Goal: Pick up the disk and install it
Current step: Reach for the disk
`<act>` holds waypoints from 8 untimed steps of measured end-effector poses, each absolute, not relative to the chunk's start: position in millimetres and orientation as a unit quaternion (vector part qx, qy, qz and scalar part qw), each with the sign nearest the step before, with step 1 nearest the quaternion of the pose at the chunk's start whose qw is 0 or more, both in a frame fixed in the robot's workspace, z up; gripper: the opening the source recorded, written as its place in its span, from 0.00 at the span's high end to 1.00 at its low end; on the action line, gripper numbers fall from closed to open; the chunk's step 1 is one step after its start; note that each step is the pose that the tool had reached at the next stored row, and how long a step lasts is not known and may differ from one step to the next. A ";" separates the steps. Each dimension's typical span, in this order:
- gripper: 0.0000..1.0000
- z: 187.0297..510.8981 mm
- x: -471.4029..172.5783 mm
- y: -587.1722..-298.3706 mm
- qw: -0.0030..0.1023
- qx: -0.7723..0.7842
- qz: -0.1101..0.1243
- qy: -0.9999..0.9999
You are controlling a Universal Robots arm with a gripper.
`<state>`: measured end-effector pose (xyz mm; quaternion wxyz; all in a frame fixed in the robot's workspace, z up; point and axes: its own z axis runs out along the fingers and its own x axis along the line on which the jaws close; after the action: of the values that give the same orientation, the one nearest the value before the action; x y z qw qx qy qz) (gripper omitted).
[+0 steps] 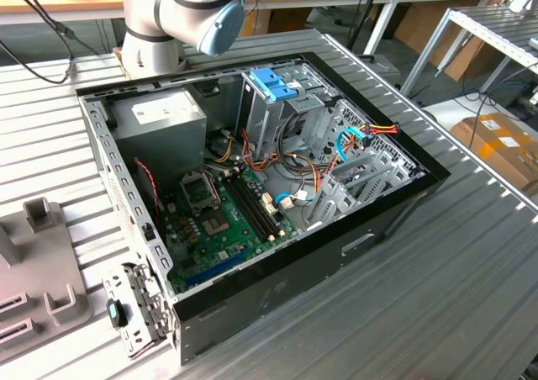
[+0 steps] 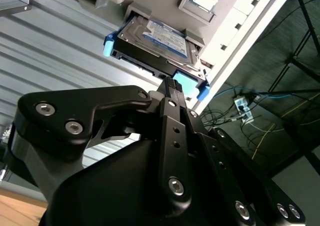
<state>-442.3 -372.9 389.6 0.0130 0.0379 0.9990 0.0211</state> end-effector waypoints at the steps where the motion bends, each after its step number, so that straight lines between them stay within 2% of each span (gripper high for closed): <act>1: 0.89 389.5 -443.7 -372.9 0.013 0.038 0.021 0.999; 8: 0.89 387.3 -447.7 -372.9 0.013 0.038 0.021 0.999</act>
<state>-447.7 -372.9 387.3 0.0126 0.0378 0.9990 0.0207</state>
